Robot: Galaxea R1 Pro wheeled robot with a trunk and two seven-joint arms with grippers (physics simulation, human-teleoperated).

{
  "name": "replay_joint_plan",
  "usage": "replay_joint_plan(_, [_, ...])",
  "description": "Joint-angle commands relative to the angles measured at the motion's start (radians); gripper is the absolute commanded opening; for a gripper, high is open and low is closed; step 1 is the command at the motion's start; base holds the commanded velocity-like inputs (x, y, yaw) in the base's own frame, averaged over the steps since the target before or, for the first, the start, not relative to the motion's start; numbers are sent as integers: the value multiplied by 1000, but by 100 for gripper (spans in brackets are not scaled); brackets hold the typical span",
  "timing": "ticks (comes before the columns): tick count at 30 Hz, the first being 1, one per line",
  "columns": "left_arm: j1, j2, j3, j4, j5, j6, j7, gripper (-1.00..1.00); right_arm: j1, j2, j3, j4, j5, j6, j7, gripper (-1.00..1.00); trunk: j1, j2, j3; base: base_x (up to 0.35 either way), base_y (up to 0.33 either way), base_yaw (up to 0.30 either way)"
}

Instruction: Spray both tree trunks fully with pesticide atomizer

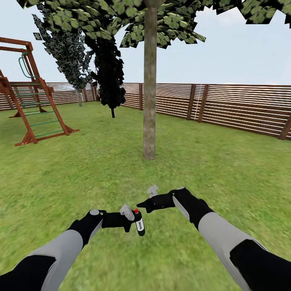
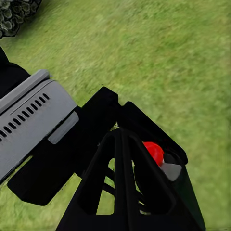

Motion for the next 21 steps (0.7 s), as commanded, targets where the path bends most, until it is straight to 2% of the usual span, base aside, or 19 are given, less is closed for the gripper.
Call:
replay_joint_plan(1, [0,0,1,0,1,0,0,-100,0,0,0,10,-1,0,0,-100,0,0,0,0,0,0])
replay_joint_plan(21, [-1,1,2,0,-2,6,6,-100,0,0,1,23,-1,-2,0,-100,0,0,0,0,0,0])
